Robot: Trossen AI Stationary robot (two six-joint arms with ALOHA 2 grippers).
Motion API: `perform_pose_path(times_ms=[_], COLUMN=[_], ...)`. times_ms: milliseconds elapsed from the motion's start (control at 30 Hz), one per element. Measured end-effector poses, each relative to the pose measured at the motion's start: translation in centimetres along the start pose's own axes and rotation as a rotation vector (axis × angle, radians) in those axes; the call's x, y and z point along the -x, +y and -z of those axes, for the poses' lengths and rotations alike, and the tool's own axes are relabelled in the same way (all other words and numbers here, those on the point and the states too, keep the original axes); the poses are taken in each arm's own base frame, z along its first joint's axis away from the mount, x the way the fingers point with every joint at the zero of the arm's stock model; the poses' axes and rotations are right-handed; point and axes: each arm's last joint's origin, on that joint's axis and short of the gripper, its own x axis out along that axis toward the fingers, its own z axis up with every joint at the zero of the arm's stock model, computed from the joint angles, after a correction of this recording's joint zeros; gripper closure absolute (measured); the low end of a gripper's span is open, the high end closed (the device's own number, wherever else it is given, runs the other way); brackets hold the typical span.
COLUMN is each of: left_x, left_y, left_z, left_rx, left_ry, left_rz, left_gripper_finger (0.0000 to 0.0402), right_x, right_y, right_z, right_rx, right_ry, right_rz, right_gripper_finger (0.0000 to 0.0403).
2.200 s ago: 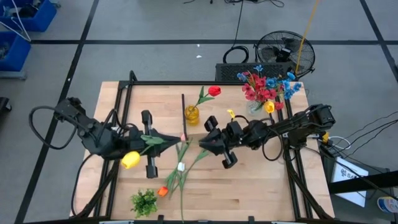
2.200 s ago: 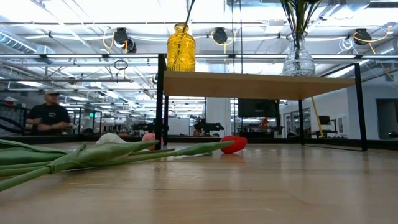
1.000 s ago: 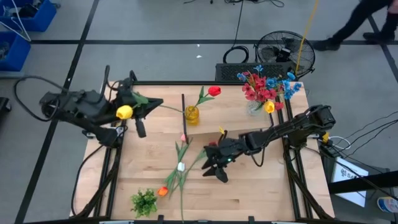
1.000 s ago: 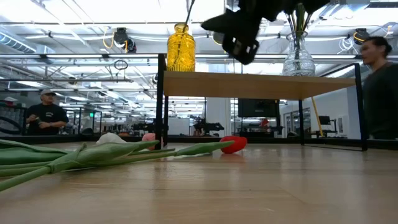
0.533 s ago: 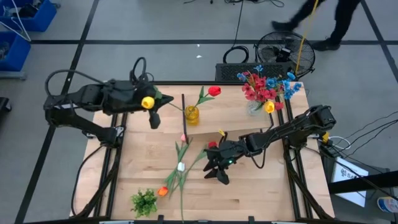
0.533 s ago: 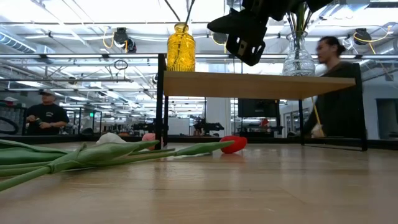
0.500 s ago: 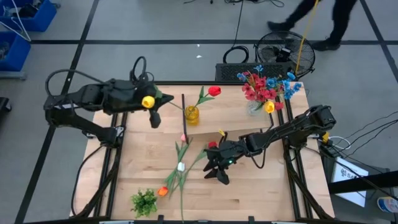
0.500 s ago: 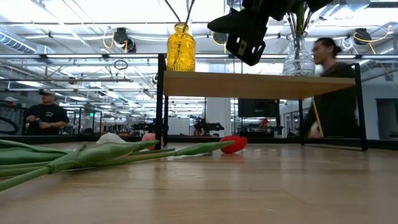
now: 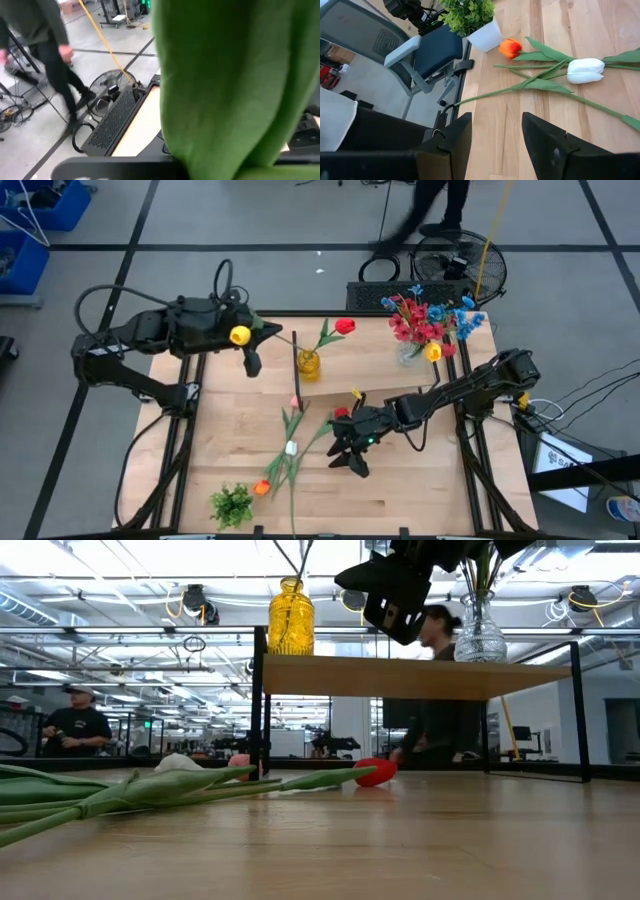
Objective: Pick and place flowers into a vace then onto a shelf
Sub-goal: Put the yellow flower into the yellow vase
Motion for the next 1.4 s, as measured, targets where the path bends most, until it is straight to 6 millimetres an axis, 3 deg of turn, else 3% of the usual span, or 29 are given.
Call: perform_pose_path(times_ms=[333, 500, 1033, 1400], left_x=[0.1, -1.0, -6.2, -6.2], left_y=[0.8, 0.8, -1.0, -1.5], left_z=[0.7, 1.0, 2.3, 2.9], left_rx=[0.000, -0.016, -0.084, -0.125], left_ry=[0.067, 0.106, 0.216, 0.279], left_rz=[-0.032, -0.044, 0.043, 0.075], left_gripper_finger=[0.0398, 0.0391, 0.0292, 0.0189], right_x=[0.0, 0.0, 0.0, 0.0], right_y=[0.0, -0.1, -0.1, -0.1], right_z=[0.0, 0.0, 0.0, 0.0], right_rx=[0.025, 0.026, 0.030, 0.030], right_ry=[0.000, 0.000, -0.001, -0.001], right_rz=[0.000, 0.003, 0.005, 0.006], right_gripper_finger=[0.0238, 0.0238, 0.0238, 0.0238])
